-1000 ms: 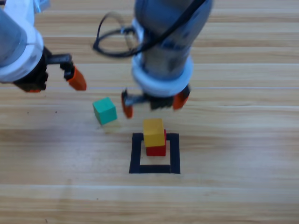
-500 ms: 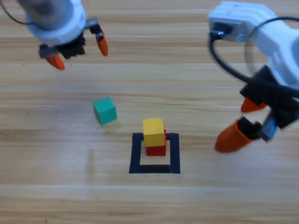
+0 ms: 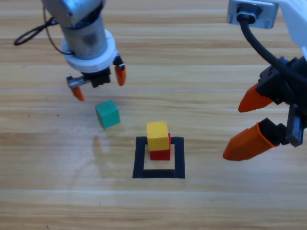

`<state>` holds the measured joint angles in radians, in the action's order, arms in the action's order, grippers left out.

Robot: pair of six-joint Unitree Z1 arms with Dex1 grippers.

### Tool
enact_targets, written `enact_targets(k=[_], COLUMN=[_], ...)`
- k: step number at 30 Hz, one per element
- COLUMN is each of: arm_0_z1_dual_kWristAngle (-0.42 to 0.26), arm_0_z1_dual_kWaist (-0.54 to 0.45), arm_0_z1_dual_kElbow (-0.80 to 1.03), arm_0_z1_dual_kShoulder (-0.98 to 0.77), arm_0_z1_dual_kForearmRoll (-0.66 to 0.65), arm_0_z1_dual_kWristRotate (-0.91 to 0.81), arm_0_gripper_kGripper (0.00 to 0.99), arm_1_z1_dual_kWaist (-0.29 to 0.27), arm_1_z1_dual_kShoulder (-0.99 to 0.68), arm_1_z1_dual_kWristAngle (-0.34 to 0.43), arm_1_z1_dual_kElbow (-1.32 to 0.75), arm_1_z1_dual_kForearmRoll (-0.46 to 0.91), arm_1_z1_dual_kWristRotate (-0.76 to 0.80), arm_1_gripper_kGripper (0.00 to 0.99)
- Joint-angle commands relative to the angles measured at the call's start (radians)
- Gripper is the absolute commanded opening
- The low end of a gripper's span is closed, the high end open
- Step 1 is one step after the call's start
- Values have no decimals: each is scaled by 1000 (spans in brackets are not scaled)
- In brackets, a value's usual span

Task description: Stack the blocks in the rectangular block: red at the bottom, yellow in the middle, green on top

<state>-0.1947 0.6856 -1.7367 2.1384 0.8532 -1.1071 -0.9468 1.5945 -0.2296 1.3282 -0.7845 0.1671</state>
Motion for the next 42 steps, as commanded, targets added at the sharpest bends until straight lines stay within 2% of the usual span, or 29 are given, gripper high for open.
enact_targets(k=[1, 23, 29, 38, 42], arm_0_z1_dual_kWristAngle=[20, 24, 23, 20, 6], arm_0_z1_dual_kWaist=[48, 46, 40, 38, 38], arm_0_z1_dual_kElbow=[-14, 11, 20, 52, 36], arm_0_z1_dual_kShoulder=[89, 179, 184, 182, 176], arm_0_z1_dual_kForearmRoll=[9, -8, -14, -36, -34], arm_0_z1_dual_kWristRotate=[-30, -31, -30, -19, 24], arm_0_gripper_kGripper=[934, 933, 850, 538, 239], arm_1_z1_dual_kWaist=[-13, -24, -29, -29, -29], arm_1_z1_dual_kShoulder=[-28, -14, -13, -10, -7], arm_1_z1_dual_kWristAngle=[-14, -16, -16, -16, -16], arm_1_z1_dual_kElbow=[-6, -21, -18, -20, -18], arm_1_z1_dual_kForearmRoll=[-21, -38, -38, -42, -44], arm_1_z1_dual_kWristRotate=[20, 49, 49, 51, 52], arm_1_gripper_kGripper=[990, 990, 990, 990, 990])
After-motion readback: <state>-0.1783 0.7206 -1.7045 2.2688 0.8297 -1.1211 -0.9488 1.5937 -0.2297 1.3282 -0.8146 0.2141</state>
